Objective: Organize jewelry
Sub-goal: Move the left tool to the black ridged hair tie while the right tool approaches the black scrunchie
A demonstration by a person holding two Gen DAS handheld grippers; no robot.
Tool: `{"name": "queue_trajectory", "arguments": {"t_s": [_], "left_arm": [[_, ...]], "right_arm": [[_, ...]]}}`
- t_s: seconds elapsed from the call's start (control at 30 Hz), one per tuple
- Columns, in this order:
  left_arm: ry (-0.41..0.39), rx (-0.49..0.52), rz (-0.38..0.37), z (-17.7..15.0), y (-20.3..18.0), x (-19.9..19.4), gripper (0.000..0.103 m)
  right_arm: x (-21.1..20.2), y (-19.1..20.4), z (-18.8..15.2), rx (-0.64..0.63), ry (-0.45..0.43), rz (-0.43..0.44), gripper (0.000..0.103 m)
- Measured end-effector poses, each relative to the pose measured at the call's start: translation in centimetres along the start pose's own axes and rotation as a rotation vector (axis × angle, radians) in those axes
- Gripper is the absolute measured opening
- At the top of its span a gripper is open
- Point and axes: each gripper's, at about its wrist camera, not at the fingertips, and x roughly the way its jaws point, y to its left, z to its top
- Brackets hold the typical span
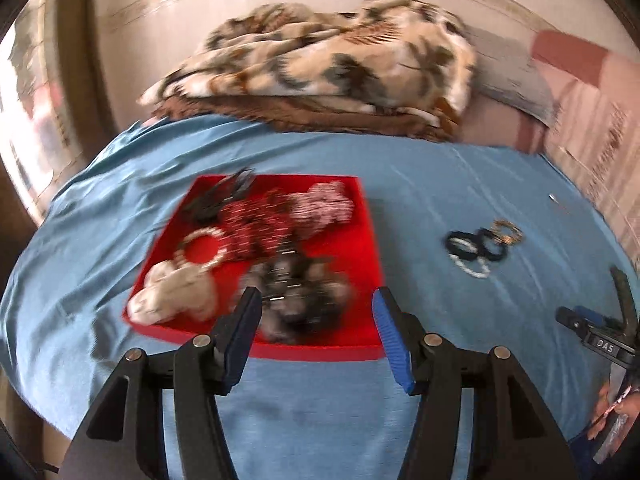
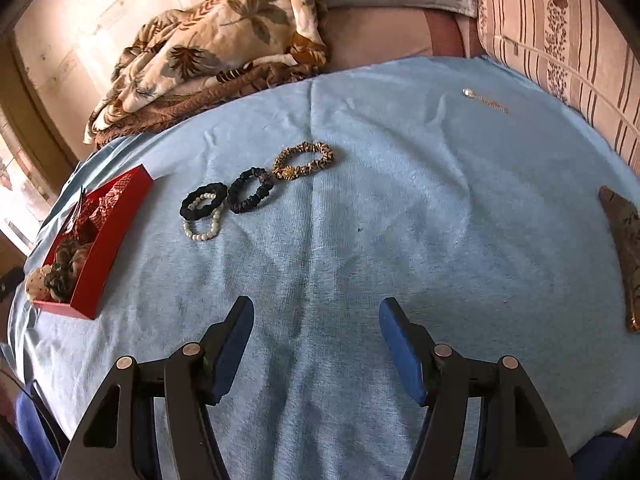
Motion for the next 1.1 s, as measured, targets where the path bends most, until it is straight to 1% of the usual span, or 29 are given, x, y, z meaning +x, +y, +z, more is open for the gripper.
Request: {"name": "queue_trajectory", "arguments": {"t_s": [0.17,0.3,0.4,0.5,0.53,0.57,0.67,0.77,0.83,0.9,1.0,1.07,1.1], "left_arm": [[0.031,0.058,-0.072,1.2,-3.9,0.7,0.058],[0.058,0.088,-0.132,2.7,-6.2,2.4,0.058],[0.083,0.115,-0.166,4.1,-7.6,5.0,0.058],[0.144,0.104,-0.19,5.5,-8.5,8.4,0.057],[0.165,0.089,-0.198,5.9,-8.8,9.5,0.053],[0.186,0.073,-0.204,6.2,-9.2,10.6,0.046],[0.228,0.052,-0.21,7.0,-9.9,13.3,0.042],[0.257,0.059,-0.207,7.3,-10.8,15.6,0.041],[0.271,0.077,-0.201,7.4,-11.5,17.0,0.041],[0.284,0.098,-0.186,7.7,-12.1,18.4,0.041],[0.309,0.113,-0.195,7.8,-12.6,20.2,0.041],[0.286,0.156,-0.18,8.0,-13.2,20.4,0.041],[0.28,0.173,-0.173,8.0,-13.3,20.4,0.041]], "right_arm": [[0.0,-0.9,0.4,-0.032,-0.008,-0.004,0.07],[1.0,-1.9,1.4,-0.03,0.005,0.005,0.07],[1.8,-2.2,2.3,-0.03,0.005,0.018,0.07],[3.0,-2.2,3.6,-0.037,0.002,0.037,0.07],[3.3,-2.2,4.0,-0.036,0.001,0.043,0.07],[3.7,-2.1,4.5,-0.035,0.001,0.049,0.07],[4.8,-1.9,5.7,-0.027,0.005,0.072,0.07],[6.0,-1.4,6.8,-0.003,0.019,0.139,0.063],[7.2,-0.4,7.2,-0.007,0.04,0.172,0.054],[8.1,0.4,7.4,-0.016,0.05,0.179,0.049],[9.4,1.5,8.0,-0.021,0.045,0.175,0.048],[9.8,1.8,8.3,-0.019,0.046,0.179,0.047],[10.2,2.2,8.4,-0.031,0.052,0.159,0.039]]}}
